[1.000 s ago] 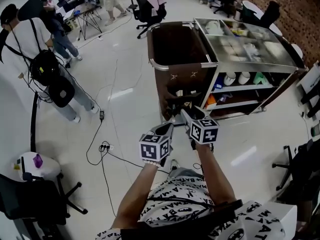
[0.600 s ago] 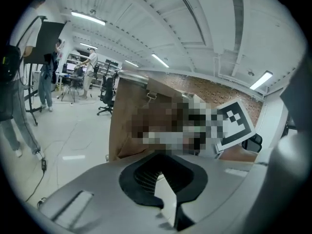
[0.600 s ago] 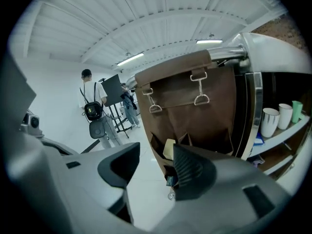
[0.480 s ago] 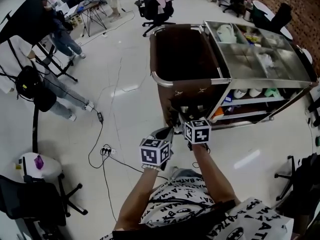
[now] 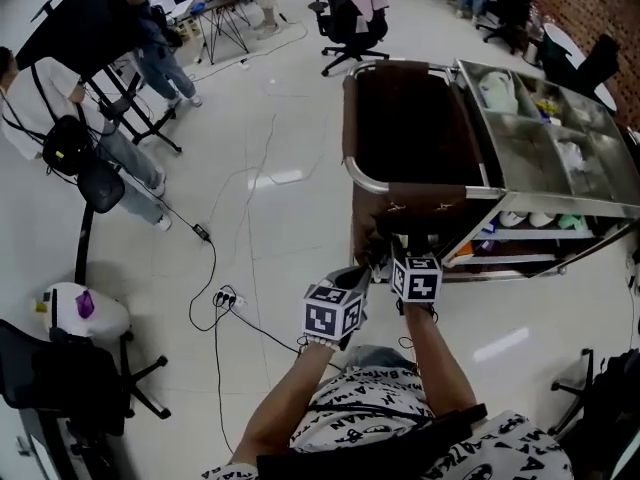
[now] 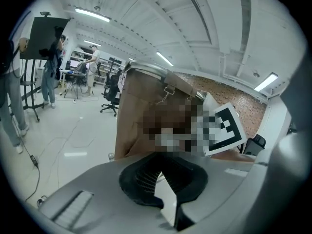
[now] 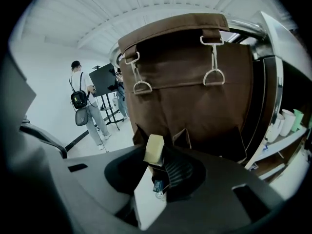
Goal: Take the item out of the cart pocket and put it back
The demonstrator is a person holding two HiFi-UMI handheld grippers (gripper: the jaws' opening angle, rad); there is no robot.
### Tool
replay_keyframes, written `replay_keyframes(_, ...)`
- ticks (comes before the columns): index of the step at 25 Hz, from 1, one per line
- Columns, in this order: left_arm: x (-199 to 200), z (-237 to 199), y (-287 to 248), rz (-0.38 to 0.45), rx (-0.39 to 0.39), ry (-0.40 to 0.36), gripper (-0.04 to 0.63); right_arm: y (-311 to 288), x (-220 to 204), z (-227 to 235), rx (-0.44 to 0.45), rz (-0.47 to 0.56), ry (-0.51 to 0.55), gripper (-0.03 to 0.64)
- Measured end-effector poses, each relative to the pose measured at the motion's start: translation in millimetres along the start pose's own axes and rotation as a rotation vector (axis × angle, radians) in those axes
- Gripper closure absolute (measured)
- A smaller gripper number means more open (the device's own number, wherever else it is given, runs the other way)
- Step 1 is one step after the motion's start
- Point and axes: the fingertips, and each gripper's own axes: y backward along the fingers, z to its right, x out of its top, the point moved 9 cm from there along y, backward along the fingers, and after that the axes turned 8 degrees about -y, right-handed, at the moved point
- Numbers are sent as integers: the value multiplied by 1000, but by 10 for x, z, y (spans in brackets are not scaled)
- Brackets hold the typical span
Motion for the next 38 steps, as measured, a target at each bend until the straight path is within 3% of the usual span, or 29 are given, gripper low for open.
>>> replay_keyframes(4, 16, -41, 251, 23, 17, 2, 594, 156, 122, -114, -14, 55, -5, 528)
replay_keyframes(11, -47, 93, 865, 72, 19, -5, 594, 949, 323, -496, -25, 230, 19, 531)
replay_keyframes(18, -476, 526, 1516, 61, -60, -27, 594, 2021, -58, -858, -45, 325, -36, 531)
replay_keyframes(24, -971, 905, 2082, 64, -101, -21, 594, 2844, -715, -1187, -56, 333, -50, 532)
replay_keyframes(30, -1501, 1137, 2621, 46, -89, 22, 594, 3408, -1535, -1421, -67, 225, -64, 532)
replay_keyframes(38, -1547, 1244, 2825, 70, -51, 40, 594, 3572, -1724, -1489, -15, 190, -63, 531)
